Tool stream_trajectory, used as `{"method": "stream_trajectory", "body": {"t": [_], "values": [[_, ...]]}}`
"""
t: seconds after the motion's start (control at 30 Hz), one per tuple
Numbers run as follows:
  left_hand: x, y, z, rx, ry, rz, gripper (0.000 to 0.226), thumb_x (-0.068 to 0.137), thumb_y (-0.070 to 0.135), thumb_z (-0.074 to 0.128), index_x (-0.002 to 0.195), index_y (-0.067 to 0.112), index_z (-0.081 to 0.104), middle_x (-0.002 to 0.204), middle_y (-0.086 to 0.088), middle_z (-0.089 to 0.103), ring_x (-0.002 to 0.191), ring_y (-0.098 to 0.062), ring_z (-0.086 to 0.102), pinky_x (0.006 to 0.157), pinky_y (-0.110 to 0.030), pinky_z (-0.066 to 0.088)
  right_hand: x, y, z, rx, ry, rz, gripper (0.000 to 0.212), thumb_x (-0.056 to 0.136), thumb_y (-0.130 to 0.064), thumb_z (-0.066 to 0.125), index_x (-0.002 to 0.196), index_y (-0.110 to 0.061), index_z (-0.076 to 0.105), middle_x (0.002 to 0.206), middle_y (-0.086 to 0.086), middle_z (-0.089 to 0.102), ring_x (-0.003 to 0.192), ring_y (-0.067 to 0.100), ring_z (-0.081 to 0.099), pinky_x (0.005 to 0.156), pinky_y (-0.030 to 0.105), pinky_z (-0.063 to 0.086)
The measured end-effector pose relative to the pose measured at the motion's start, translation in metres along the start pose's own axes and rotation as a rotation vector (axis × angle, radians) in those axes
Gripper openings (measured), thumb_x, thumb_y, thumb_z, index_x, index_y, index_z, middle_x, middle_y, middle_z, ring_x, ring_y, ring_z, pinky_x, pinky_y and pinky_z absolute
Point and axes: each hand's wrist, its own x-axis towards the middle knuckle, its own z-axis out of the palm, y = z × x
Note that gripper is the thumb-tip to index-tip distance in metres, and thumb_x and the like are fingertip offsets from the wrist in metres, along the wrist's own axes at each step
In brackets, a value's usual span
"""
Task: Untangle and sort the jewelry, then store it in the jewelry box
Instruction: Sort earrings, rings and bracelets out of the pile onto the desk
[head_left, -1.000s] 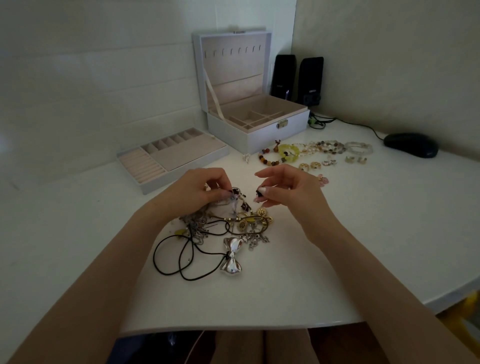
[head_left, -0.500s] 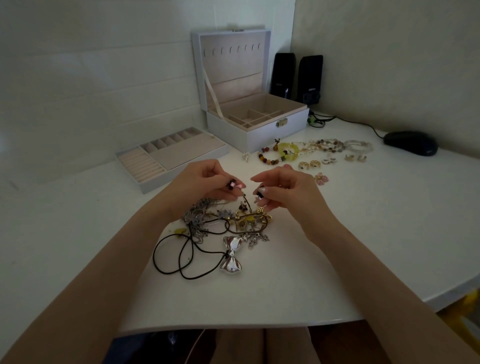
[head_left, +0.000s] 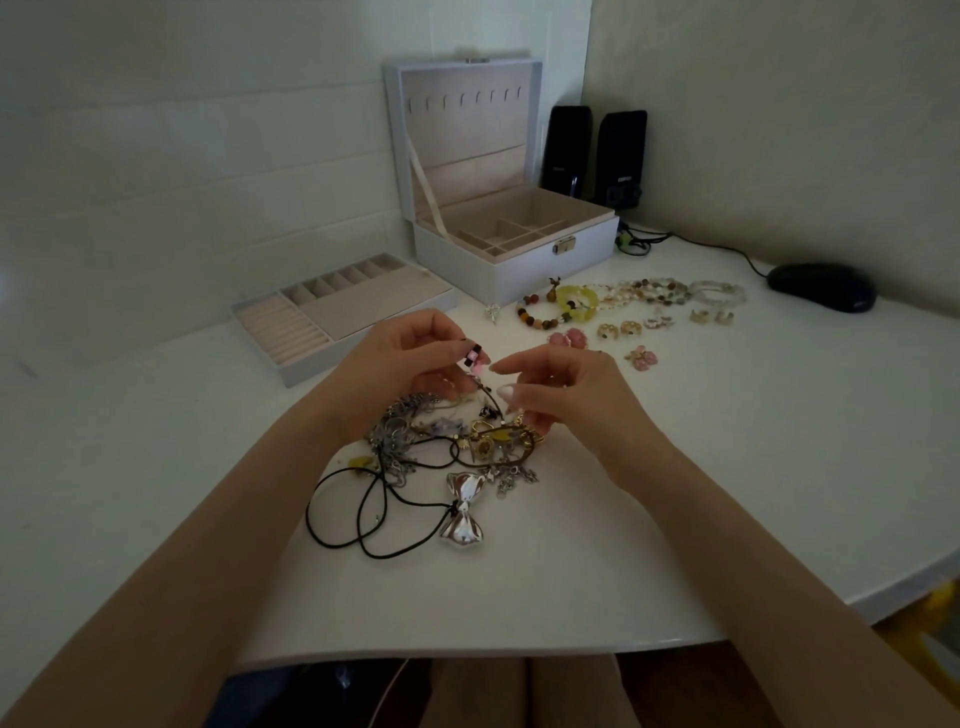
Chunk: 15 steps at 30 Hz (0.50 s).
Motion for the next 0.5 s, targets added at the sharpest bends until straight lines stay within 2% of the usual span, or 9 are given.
{"method": "stream_trajectory", "body": {"t": [0.13, 0.2, 0.37, 0.5], "values": [[-0.0019, 0.0012, 0.0019, 0.094, -0.036, 0.058, 0.004, 0.087, 0.011, 0.058, 0.086, 0.007, 0.058, 0.089, -0.016, 0.062, 0.062, -0.008, 0.057, 0.059, -0.017, 0.048, 0.0009, 0.0022, 0.0065, -0.102, -0.025, -0.006, 0.016, 0.08, -0.014, 0.074, 0.094, -0.021, 0.072, 0.063, -0.01, 0.059, 0.055, -0.001, 0.05, 0.057, 0.013, 0.042], [-0.0012, 0.0006, 0.0028, 0.058, -0.015, 0.064, 0.005, 0.09, 0.007, 0.055, 0.084, 0.006, 0.055, 0.086, -0.014, 0.064, 0.062, -0.009, 0.057, 0.059, -0.018, 0.049, 0.0004, 0.0028, 0.007, -0.081, -0.02, -0.004, 0.012, 0.08, -0.013, 0.074, 0.091, -0.016, 0.073, 0.062, -0.009, 0.059, 0.054, -0.002, 0.051, 0.055, 0.013, 0.043], [0.0021, -0.0022, 0.0035, -0.078, 0.081, 0.001, 0.016, 0.093, -0.004, 0.046, 0.08, 0.004, 0.051, 0.073, -0.007, 0.07, 0.062, -0.012, 0.065, 0.059, -0.019, 0.054, -0.0013, 0.0005, 0.0034, 0.078, -0.018, 0.014, 0.005, 0.078, -0.002, 0.072, 0.082, -0.002, 0.069, 0.064, 0.002, 0.068, 0.058, 0.01, 0.065, 0.056, 0.018, 0.053], [0.0027, -0.0049, 0.0045, -0.109, 0.067, 0.003, 0.012, 0.092, -0.005, 0.048, 0.096, 0.003, 0.056, 0.08, -0.01, 0.069, 0.07, -0.016, 0.067, 0.065, -0.022, 0.056, -0.001, -0.0006, 0.001, 0.144, -0.018, 0.034, 0.01, 0.077, 0.005, 0.072, 0.084, 0.001, 0.066, 0.072, 0.012, 0.067, 0.062, 0.019, 0.069, 0.063, 0.025, 0.058]]}}
